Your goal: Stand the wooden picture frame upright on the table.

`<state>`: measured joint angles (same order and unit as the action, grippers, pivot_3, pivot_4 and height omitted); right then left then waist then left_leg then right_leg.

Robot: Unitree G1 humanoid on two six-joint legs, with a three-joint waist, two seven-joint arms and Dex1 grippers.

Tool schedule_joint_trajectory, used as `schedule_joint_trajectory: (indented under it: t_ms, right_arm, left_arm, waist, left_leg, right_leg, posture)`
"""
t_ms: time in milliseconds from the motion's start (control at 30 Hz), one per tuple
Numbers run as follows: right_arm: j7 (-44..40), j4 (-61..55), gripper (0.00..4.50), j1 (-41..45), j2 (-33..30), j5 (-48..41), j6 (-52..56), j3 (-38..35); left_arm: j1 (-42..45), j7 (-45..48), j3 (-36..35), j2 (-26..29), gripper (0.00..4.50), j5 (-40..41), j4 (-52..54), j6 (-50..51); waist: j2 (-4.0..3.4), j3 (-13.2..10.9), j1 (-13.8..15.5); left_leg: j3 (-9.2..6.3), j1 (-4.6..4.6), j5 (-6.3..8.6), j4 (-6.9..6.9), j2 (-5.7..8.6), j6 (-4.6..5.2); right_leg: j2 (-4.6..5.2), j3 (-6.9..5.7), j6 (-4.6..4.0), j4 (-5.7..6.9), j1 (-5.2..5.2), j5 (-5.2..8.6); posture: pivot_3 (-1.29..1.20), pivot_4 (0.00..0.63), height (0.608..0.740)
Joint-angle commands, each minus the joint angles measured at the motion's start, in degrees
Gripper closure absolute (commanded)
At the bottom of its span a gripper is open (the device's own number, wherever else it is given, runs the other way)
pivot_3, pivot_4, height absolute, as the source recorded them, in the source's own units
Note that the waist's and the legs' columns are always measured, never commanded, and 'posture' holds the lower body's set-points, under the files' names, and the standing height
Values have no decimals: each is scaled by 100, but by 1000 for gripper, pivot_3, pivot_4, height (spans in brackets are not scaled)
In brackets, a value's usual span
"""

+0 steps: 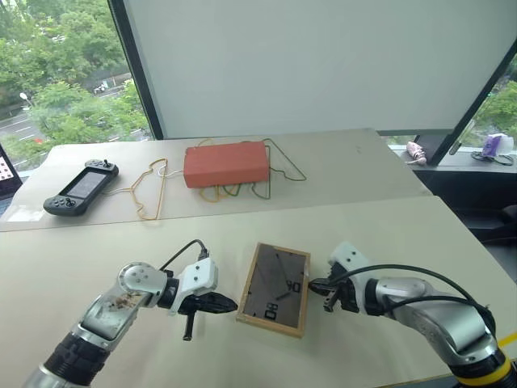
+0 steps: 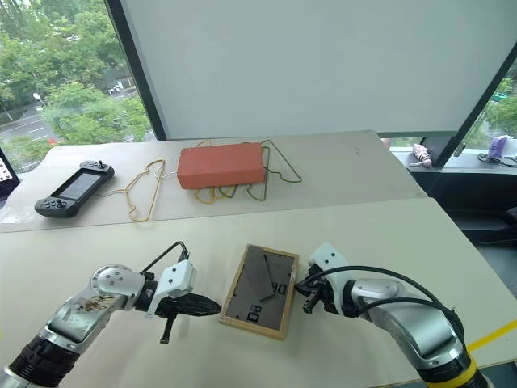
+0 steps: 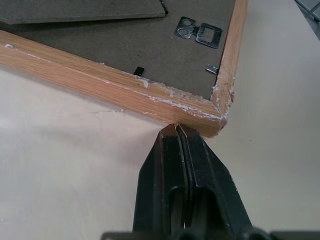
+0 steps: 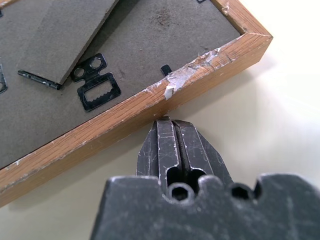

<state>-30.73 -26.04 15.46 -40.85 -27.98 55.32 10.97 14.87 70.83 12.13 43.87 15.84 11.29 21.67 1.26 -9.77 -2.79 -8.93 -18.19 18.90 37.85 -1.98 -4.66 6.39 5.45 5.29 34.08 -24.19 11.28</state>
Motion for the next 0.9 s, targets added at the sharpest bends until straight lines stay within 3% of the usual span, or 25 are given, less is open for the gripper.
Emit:
schedule_joint_trajectory:
  t_ms: [33,367,767,900]
  right_arm:
    - [-125,240,4500,365,214,275,-151,363]
    - [-517,916,4500,1134,841,847,-486,1075]
    - [-706,957,4500,1114,887,1073,-488,984]
    - [-761,803,4500,880,602,1055,-434,653]
  left_arm:
    - [-206,-73,-380,302,4440,165,338,194]
    - [-794,-347,-886,583,4440,419,848,584]
    - [-817,-514,-806,552,4440,503,964,689]
    - [-831,-410,-958,711,4440,494,792,579]
  waist:
    - [0,0,-48]
    - [-4,-2,-125]
    - [-4,-2,-128]
    - [-6,-3,-112]
  left_leg:
    - [0,0,0,0,-1,1]
    - [-4,1,1,-1,-7,1]
    - [-4,0,3,-1,-6,4]
    - [-4,-2,2,-1,-6,4]
  right_leg:
    - [-1,0,0,1,1,0]
    - [-6,-1,-1,6,-7,0]
    - [-6,-3,-1,3,-8,-1]
    - [-6,-3,-1,2,-8,-1]
  posture:
    - [0,150,740]
    - [0,150,740]
    - [0,150,740]
    - [0,150,740]
